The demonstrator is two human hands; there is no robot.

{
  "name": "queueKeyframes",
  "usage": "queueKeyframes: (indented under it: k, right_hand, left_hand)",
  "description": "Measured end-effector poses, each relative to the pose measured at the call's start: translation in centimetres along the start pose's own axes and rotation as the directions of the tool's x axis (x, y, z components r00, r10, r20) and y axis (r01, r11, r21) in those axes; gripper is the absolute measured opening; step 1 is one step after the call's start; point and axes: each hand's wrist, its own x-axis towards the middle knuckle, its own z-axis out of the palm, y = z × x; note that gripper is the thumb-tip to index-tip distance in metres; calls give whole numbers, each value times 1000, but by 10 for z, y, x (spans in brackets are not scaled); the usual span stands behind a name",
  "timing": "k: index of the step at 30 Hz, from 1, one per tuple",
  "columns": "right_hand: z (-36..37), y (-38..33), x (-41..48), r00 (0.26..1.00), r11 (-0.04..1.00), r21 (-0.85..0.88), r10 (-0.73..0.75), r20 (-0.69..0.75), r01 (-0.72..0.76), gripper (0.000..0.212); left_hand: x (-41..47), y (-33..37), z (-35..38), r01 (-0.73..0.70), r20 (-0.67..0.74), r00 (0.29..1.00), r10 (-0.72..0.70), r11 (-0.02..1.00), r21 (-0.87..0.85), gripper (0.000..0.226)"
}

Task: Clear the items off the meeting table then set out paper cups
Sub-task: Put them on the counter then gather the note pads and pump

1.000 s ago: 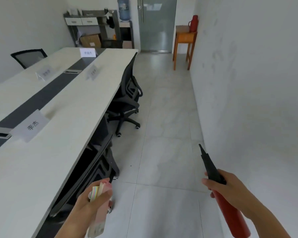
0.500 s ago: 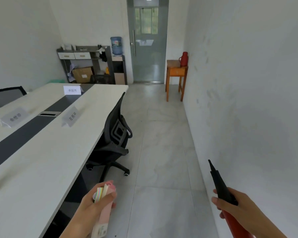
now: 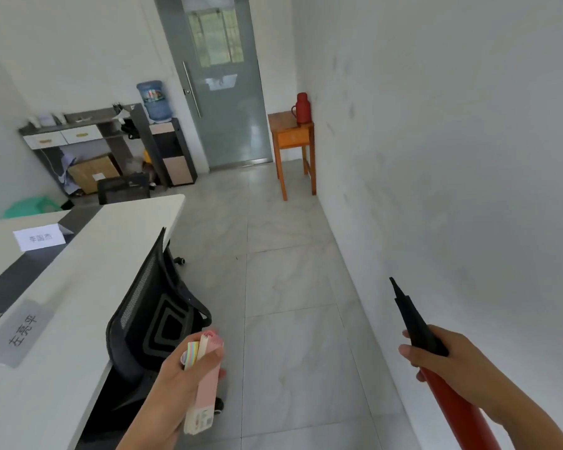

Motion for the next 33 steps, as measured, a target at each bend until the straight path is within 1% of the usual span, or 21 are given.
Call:
queueKeyframes:
  k: [2,5,8,9,12,13,14,16,18,23,25,26,27,30,31,33]
  right_hand:
    - [-14,-20,55,1000,1000,1,-18,7,18,25]
    - [-27,-58,137,998,999,5,-50,28,50,24]
    - [-34,-96,210,992,995,-39,-85,94,89,21]
    - [-35,-108,233,989,995,-36,-93,113,98,21]
    - [-36,-137,306,983,994,-50,-89,160,98,21]
    - [-35,-145,332,981,993,-64,-89,172,102,21]
    - [-33,-154,359,980,991,-77,-91,179,106,21]
    - [-27,-172,411,978,989,-88,-98,182,116,22]
    - [-23,-194,463,979,989,-83,-105,177,122,22]
    - [-27,-263,584,980,987,-85,-119,158,133,20]
    - [-35,-286,630,984,988,-75,-123,132,134,20]
    - [-39,-295,651,985,989,-72,-118,125,128,20]
    - [-42,-303,673,987,991,-64,-112,118,120,20]
    - [-44,-325,740,989,994,-54,-94,111,100,22]
    - [-42,-331,766,989,993,-57,-92,114,99,22]
    - [-39,-343,820,987,993,-62,-95,130,104,21]
  left_hand:
    - [44,18,18,13,-12,1000,-13,1000,0,30]
    - [100,45,34,14,-16,1000,-14,1000,9,33]
    - [149,65,38,28,-87,996,-29,1000,-12,50]
    - [167,72,39,31,-109,994,-33,999,-20,50]
    - [228,84,40,31,-169,985,-38,999,-42,34]
    - [250,88,40,34,-179,983,-42,998,-50,34]
    - [274,93,40,35,-186,982,-44,998,-55,40]
    - [323,107,41,37,-189,981,-48,997,-62,59]
    - [377,124,41,32,-197,979,-48,996,-86,66]
    - [527,188,45,15,-160,987,-29,996,-91,59]
    - [585,210,51,-15,-154,988,1,996,-88,37]
    - [612,219,56,-16,-144,990,4,997,-80,31]
    - [636,228,60,-20,-123,992,11,997,-76,31]
    - [704,253,69,-7,-90,996,-1,997,-81,54]
    - [729,258,71,-3,-90,996,-4,997,-78,59]
    - [780,267,75,-3,-108,994,-5,997,-75,60]
